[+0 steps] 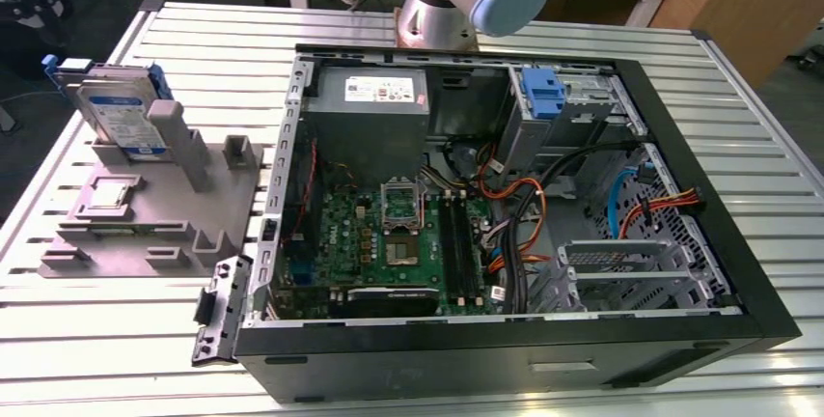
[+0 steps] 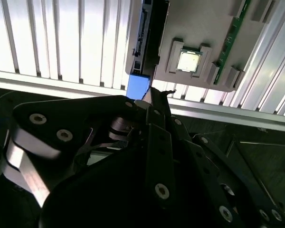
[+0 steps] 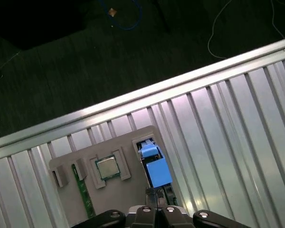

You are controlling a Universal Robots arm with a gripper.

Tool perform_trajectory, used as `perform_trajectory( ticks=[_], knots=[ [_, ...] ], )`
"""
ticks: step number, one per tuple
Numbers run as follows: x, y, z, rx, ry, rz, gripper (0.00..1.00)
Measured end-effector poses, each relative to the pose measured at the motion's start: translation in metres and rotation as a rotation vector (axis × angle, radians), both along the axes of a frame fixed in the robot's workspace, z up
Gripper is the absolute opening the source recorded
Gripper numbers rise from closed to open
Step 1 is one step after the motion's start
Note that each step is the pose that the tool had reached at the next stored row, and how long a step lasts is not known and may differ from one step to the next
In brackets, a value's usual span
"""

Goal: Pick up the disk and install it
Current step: 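Pick up the disk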

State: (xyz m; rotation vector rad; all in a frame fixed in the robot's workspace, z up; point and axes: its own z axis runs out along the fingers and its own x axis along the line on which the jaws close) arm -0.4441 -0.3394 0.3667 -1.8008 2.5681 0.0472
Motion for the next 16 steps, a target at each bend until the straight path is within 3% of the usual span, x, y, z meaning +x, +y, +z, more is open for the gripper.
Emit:
perform_trajectory(
  ticks=[6,8,9,11,16],
  knots=[
    [0.0,-0.0001,-0.003,0.0001,-0.0064,0.08,0.11],
    [-0.0001,-0.0001,-0.0051,0.0002,-0.008,0.096,0.23],
    [-0.0004,-0.0001,-0.0064,0.0012,-0.0084,0.102,0.23],
    [-0.0013,0.0,-0.0091,0.0063,-0.0088,0.112,0.35],
    [-0.002,0.0,-0.0141,0.0239,-0.0097,0.16,0.47]
  ],
)
